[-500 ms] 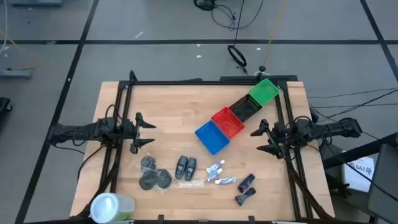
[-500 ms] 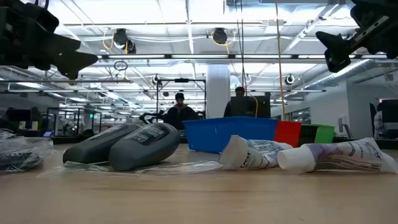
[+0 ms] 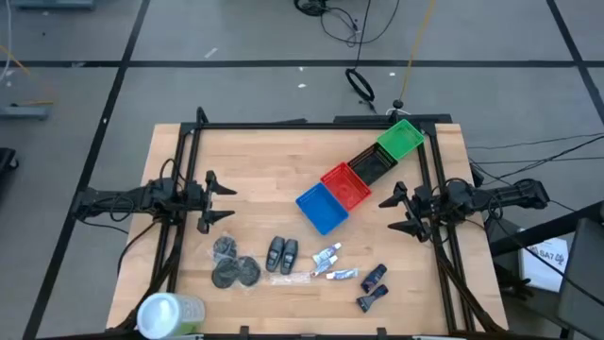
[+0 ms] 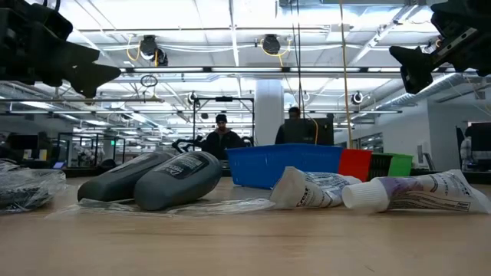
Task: Pick & Place Travel size toiletries
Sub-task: Put the top shave cream into the green bin
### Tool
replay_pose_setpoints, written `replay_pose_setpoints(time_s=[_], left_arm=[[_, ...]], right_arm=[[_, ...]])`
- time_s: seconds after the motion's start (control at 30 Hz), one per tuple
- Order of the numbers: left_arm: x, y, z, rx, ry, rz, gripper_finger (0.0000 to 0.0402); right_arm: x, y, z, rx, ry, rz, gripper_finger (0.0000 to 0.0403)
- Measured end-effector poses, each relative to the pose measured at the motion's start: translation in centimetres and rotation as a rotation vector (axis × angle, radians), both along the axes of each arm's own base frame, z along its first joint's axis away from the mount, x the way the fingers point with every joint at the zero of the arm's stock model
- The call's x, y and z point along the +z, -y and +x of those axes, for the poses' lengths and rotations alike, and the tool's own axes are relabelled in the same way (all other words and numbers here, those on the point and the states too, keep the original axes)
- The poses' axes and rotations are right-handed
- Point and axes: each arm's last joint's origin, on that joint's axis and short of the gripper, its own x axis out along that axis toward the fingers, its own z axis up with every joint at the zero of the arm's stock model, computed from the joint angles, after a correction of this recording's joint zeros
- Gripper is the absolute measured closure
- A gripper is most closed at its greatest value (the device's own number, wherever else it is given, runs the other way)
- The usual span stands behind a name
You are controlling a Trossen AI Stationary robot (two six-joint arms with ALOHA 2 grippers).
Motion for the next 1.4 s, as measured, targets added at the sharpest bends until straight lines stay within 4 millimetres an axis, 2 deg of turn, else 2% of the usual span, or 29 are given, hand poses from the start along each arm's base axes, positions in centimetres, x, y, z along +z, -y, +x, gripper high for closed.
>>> replay_pose_setpoints(time_s=[0.4,0.63,0.77,0.83,0.9,1.17,1.27,1.4], left_arm=[[0.0,0.0,0.0,0.000,0.000,0.003,0.0119],[0.0,0.0,0.0,0.000,0.000,0.003,0.0119],[0.0,0.0,0.0,0.000,0.000,0.003,0.0119],[0.0,0.0,0.0,0.000,0.000,0.003,0.0119],[0.0,0.0,0.0,0.000,0.000,0.003,0.0119],[0.0,0.0,0.0,0.000,-0.001,0.003,0.0119],[0.0,0.0,0.0,0.000,-0.001,0.003,0.0119],[0.0,0.0,0.0,0.000,0.000,0.003,0.0119]], right_arm=[[0.6,0.0,-0.1,-0.008,0.065,-0.013,0.0083],[2.6,0.0,-0.6,0.002,0.272,0.017,0.0083],[2.8,-0.6,0.1,0.031,0.222,-0.049,0.0083],[4.6,-1.0,0.6,0.017,0.215,-0.075,0.0083],[6.0,-1.4,1.6,-0.027,0.147,-0.104,0.0083],[9.9,-5.1,6.5,-0.084,-0.411,-0.222,0.0083],[10.4,-6.9,8.0,-0.071,-0.594,-0.224,0.0083],[10.4,-9.4,9.8,-0.057,-0.743,-0.194,0.0083]])
